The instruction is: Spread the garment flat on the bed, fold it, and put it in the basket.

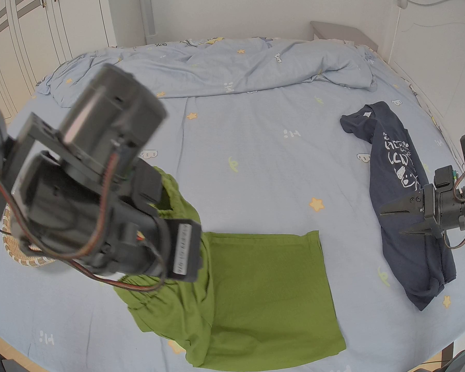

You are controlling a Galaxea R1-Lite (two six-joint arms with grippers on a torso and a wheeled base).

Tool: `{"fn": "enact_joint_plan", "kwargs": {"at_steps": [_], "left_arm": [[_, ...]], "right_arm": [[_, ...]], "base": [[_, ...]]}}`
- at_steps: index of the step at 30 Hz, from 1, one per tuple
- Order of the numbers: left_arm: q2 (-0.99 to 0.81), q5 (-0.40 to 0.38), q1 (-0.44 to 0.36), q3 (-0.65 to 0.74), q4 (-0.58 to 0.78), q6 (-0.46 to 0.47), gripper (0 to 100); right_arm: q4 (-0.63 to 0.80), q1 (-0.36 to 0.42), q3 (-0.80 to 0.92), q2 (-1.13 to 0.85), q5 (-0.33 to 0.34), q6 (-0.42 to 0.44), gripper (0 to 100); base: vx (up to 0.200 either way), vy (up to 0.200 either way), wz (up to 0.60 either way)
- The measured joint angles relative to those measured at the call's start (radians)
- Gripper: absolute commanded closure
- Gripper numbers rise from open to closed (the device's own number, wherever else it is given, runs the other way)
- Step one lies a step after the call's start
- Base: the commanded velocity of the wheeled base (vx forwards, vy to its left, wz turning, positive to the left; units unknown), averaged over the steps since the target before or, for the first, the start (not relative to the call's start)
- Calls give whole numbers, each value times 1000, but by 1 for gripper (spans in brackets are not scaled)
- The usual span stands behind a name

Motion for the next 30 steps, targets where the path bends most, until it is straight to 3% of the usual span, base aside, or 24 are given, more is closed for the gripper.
{"fn": "enact_joint_plan", "kwargs": {"at_steps": [8,19,20,30], "left_arm": [[138,56,-147,-97,3,-19,100],[207,68,-186,-140,-74,-10,100],[210,69,-187,-142,-80,-10,0],[252,74,-186,-144,-223,-41,0]], "right_arm": [[0,1,3,1,-2,0,0],[-3,1,12,3,-2,-1,0],[-3,1,13,3,-2,-1,0],[-4,2,16,3,-2,-1,0]], "base": [[0,0,0],[0,0,0],[0,0,0],[0,0,0]]}}
